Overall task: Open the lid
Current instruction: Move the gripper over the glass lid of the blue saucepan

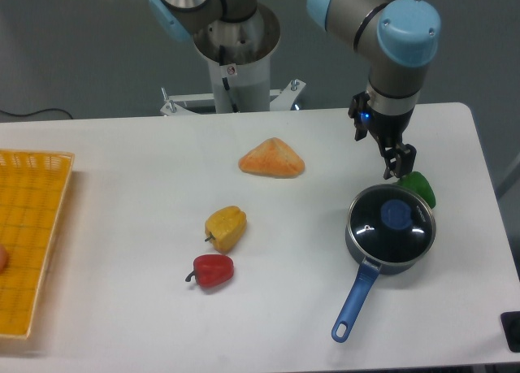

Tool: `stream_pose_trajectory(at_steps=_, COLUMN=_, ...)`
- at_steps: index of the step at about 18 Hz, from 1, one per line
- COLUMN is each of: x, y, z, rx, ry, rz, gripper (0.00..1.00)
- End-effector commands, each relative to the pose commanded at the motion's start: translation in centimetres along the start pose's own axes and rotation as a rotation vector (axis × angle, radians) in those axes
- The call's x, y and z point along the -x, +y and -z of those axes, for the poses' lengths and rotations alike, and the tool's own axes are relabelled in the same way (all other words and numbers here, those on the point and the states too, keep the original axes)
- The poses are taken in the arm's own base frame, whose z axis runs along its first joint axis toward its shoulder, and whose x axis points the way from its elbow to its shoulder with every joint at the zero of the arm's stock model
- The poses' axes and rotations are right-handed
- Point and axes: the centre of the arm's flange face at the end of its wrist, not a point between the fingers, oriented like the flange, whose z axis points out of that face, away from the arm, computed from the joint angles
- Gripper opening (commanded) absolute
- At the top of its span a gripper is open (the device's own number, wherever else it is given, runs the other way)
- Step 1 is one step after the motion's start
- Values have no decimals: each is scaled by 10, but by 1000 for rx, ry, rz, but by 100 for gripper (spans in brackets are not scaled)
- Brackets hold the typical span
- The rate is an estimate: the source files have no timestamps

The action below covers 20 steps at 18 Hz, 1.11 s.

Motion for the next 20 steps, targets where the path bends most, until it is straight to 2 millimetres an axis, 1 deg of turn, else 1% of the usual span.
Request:
stream_pose_trajectory(at_steps=4, x=-1, y=-3, z=-1, rx=13, ry=4, rz=-8, gripper=100)
stream_pose_trajectory(at_steps=7, x=1, y=-3, z=4, rx=18, ry=-4, rz=-6, gripper=100)
stream_pose_trajectory(at_steps=9, x=0, y=-5, z=2, rx=18, ry=-4, rz=3, gripper=100)
stream_pose_trajectory(at_steps=11, x=-4, y=-7, z=-7, rx=13, ry=10, rz=5, gripper=100)
stream_pose_trajectory(at_steps=13, x=-17, y=-9, z=-18, rx=6, ry=29, rz=6, gripper=100)
stream_pose_trajectory(at_steps=14, x=-20, y=-9, z=-21, rx=6, ry=28, rz=7, gripper=100)
stream_pose_trajectory(at_steps=17, x=-17, y=-5, z=-22, rx=4, ry=5, rz=52, gripper=100)
stream_pose_trajectory(at_steps=20, x=-21, y=-9, z=-29, rx=2, ry=14, rz=64, gripper=100)
